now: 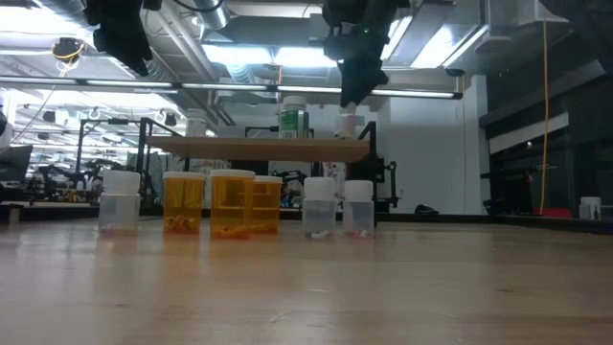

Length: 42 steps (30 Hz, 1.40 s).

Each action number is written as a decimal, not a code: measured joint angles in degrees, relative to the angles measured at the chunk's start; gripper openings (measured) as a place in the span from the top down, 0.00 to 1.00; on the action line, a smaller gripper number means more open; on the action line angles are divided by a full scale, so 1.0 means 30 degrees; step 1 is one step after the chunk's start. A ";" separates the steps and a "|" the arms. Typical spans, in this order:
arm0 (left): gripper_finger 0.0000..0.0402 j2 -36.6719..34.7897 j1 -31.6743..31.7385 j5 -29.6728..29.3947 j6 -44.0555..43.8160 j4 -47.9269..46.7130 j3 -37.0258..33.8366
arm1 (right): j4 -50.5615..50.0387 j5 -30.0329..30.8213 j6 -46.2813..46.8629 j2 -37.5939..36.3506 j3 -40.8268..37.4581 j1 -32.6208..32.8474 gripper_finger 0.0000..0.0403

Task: Pick and place medicine bottles onto shelf by color
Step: Put the transparent pill bottle on the shelf

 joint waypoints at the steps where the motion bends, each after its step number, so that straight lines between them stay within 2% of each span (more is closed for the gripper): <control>1: 0.32 0.0001 0.0000 0.0000 0.0000 0.0000 0.0000 | 0.0013 0.0011 -0.0006 0.0000 0.0000 -0.0014 0.66; 8: 0.32 0.0002 -0.0007 0.0000 0.0000 0.0000 0.0000 | -0.0174 -0.1354 -0.0766 0.0300 -0.0008 0.0035 0.66; 15: 0.32 0.0004 -0.0005 0.0000 -0.0002 -0.0007 0.0000 | 0.0006 -0.0353 -0.0494 0.0415 -0.0022 0.0181 0.65; 23: 0.32 0.0004 -0.0007 0.0000 0.0000 -0.0007 0.0000 | 0.0008 -0.0351 -0.0431 0.0423 -0.0022 0.0181 0.47; 27: 0.32 -0.0004 -0.0007 0.0000 0.0000 0.0000 0.0000 | 0.0124 -0.0343 -0.0400 0.0428 0.0058 0.0181 0.41; 34: 0.32 0.0002 0.0000 0.0000 -0.0016 -0.0007 0.0000 | -0.1535 -0.0296 0.0705 0.0466 0.3038 0.0611 0.42; 38: 0.32 -0.0003 -0.0007 0.0000 -0.0022 -0.0007 0.0000 | -0.3609 -0.0343 0.1060 0.0426 0.4618 0.1834 0.44; 42: 0.32 0.0004 -0.0007 0.0000 -0.0029 -0.0007 0.0000 | -0.5037 -0.0365 0.1080 0.0415 0.4652 0.3503 0.44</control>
